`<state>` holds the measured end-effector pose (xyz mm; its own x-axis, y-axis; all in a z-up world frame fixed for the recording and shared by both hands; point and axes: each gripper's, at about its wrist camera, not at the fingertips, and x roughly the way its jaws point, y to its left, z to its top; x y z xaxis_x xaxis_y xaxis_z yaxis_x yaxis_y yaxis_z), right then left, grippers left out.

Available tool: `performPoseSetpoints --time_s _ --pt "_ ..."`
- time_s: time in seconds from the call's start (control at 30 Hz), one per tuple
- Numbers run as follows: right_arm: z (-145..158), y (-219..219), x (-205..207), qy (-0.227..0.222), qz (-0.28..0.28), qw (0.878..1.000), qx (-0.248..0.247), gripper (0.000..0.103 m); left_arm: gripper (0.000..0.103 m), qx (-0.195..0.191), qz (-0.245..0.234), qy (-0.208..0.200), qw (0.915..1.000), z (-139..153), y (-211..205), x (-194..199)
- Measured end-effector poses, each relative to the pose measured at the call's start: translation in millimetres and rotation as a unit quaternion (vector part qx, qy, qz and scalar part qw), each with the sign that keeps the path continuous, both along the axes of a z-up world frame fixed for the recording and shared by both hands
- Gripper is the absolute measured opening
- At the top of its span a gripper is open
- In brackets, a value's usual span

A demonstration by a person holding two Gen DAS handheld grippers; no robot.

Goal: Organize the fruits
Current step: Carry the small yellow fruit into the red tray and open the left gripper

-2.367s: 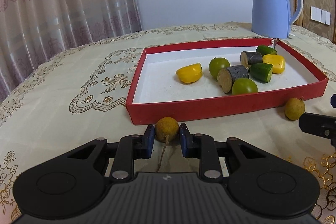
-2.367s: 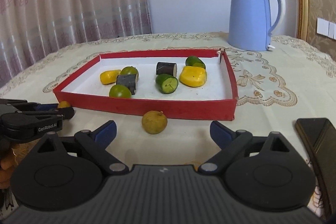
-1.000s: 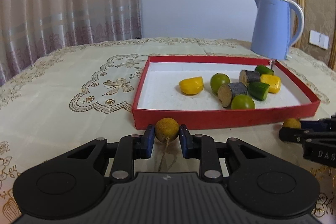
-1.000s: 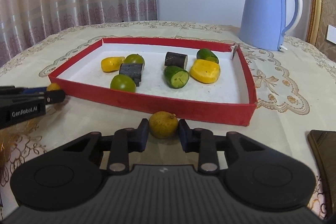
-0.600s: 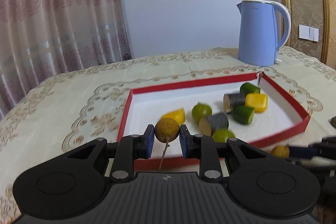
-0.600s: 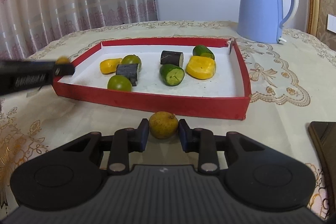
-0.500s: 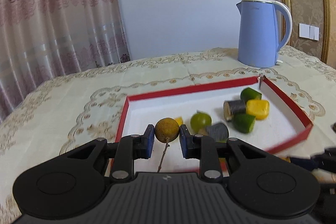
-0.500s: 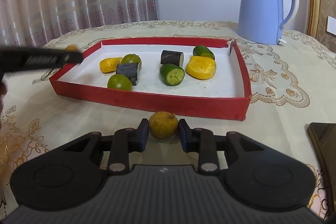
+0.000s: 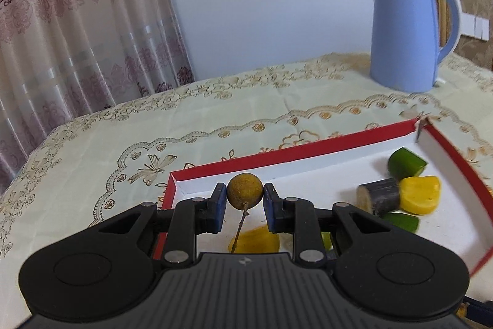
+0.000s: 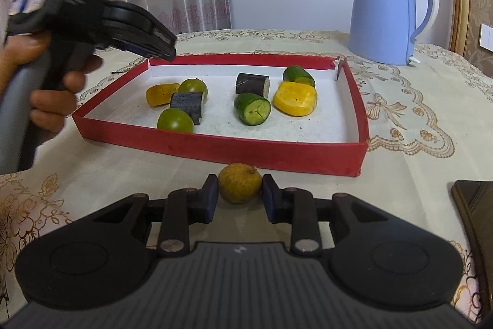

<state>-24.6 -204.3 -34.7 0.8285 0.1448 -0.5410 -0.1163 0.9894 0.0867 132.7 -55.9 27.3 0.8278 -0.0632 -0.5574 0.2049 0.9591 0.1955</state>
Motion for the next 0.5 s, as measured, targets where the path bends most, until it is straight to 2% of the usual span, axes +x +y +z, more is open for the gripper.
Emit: performPoseSetpoints --time_s 0.17,0.4,0.47,0.5 --pt "-0.2 0.3 -0.2 0.0 0.0 1.0 -0.002 0.029 0.025 -0.014 0.002 0.015 0.9998 -2.1 -5.0 11.7" --pt "0.0 1.9 -0.3 0.0 0.0 1.0 -0.007 0.029 0.025 -0.007 -0.015 0.015 0.9998 -1.7 -28.4 16.7" --pt "0.0 1.8 -0.4 0.0 0.0 1.0 -0.008 0.029 0.032 -0.006 -0.015 0.017 0.9997 -2.0 -31.5 16.4" --pt "0.0 1.8 -0.4 0.0 0.0 1.0 -0.007 0.029 0.045 -0.009 -0.016 0.02 0.9996 -2.0 -31.7 15.4"
